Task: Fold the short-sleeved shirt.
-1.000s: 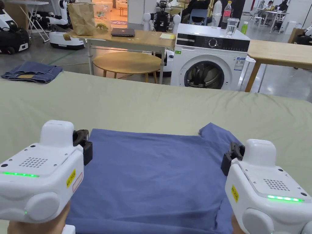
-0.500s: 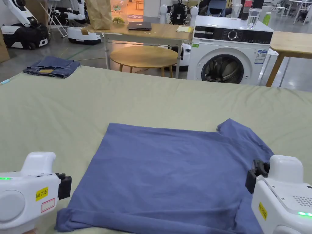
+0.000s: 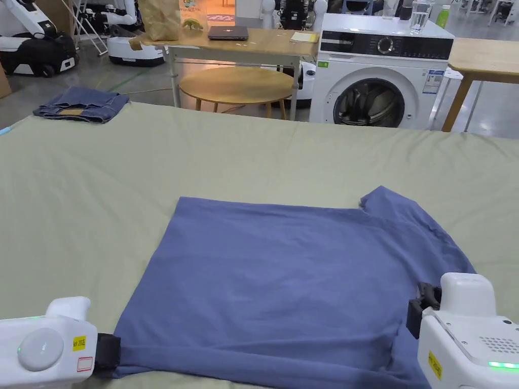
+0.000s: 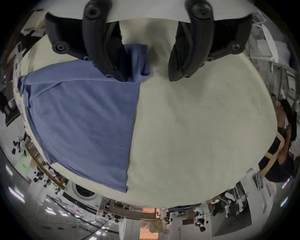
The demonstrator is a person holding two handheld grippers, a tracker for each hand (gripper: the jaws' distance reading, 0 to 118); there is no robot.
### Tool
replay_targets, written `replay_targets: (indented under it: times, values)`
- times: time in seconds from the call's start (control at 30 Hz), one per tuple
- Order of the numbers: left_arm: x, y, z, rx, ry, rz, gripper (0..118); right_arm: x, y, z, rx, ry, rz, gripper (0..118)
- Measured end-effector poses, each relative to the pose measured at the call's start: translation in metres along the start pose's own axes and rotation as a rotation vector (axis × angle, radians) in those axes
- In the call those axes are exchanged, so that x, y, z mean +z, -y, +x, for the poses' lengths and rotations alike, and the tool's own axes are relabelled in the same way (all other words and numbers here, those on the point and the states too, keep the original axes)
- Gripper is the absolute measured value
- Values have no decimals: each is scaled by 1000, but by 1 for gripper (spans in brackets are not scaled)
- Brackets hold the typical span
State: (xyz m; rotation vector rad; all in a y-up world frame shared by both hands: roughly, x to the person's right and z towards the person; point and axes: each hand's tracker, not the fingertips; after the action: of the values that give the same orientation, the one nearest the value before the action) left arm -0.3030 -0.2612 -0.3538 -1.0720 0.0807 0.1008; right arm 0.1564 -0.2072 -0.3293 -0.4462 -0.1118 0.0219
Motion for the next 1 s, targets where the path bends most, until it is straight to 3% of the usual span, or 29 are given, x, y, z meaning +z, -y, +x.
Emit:
replay_targets:
  times: [0.1,0.17,0.23,0.27,0.43,0.53,0.57,0.63,0.67,0.83,1.0]
  values:
    - [1,4,13,-94,-31,22,43,0,3,7,-13,-1,-23,0]
    - [3,4,17,-100,-9,20,30,2,5,12,-17,3,-32,0]
    - [0,3,16,-105,39,10,5,4,7,17,-15,10,-36,0]
    - [-2,3,17,-92,97,2,0,4,8,20,-15,15,-38,0]
    - [3,0,11,-114,96,1,0,10,7,46,-57,23,-80,0]
    - [14,-1,9,-110,122,4,0,11,2,69,-71,17,-188,1]
    - [17,-1,9,-113,129,7,0,12,3,79,-81,7,-223,8]
    - [24,0,10,-115,136,17,0,14,6,94,-79,3,-292,45]
    - [25,0,10,-114,145,20,0,15,9,101,-66,14,-329,57]
    - [26,3,10,-105,163,22,0,10,41,121,2,60,-465,58]
    - [21,6,8,-97,163,16,0,-8,73,131,-77,-15,-563,49]
